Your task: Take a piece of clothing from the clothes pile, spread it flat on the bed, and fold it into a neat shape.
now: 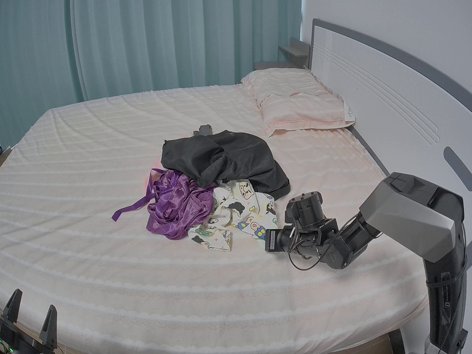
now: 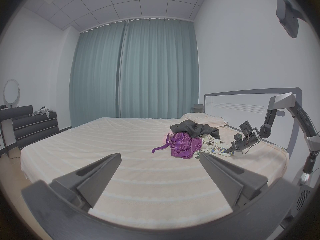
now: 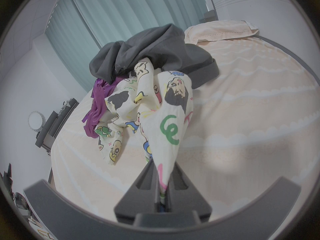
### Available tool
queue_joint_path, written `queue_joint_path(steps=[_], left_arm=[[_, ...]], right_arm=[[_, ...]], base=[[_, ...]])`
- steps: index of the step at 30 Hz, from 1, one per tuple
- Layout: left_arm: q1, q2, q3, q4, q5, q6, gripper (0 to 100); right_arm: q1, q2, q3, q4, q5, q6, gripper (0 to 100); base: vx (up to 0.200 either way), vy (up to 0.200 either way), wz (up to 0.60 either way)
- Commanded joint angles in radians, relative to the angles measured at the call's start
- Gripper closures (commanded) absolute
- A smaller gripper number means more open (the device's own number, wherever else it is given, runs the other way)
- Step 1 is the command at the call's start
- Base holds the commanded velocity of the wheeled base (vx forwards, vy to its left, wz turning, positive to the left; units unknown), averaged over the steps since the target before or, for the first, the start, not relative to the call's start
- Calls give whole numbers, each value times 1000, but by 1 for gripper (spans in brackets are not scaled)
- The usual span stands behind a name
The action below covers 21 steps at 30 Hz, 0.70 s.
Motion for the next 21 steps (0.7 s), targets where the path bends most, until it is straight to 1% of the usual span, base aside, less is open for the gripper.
queue_joint_path(steps=[1, 3, 5, 7, 10, 14, 19, 21], left_arm=[[0, -16, 18, 0, 0, 2, 0], [0, -16, 18, 0, 0, 5, 0], [0, -16, 18, 0, 0, 10, 0], [0, -16, 18, 0, 0, 12, 0], [0, -16, 18, 0, -1, 10, 0], [0, -16, 18, -2, -6, 15, 0], [0, -16, 18, -2, -6, 21, 0], [0, -16, 16, -3, -7, 64, 0]], right_arm=[[-1, -110, 92, -28, 2, 10, 100], [-1, -146, 135, -50, 8, 11, 100], [-1, -227, 242, -96, 19, 13, 100], [1, -284, 320, -133, 34, 33, 100], [10, -382, 446, -196, 75, 86, 100], [12, -512, 607, -260, 144, 131, 100], [12, -684, 776, -311, 215, 136, 100], [12, -753, 816, -318, 224, 136, 100]], base=[[0, 0, 0], [0, 0, 0], [0, 0, 0], [0, 0, 0], [0, 0, 0], [0, 0, 0], [0, 0, 0], [0, 0, 0]])
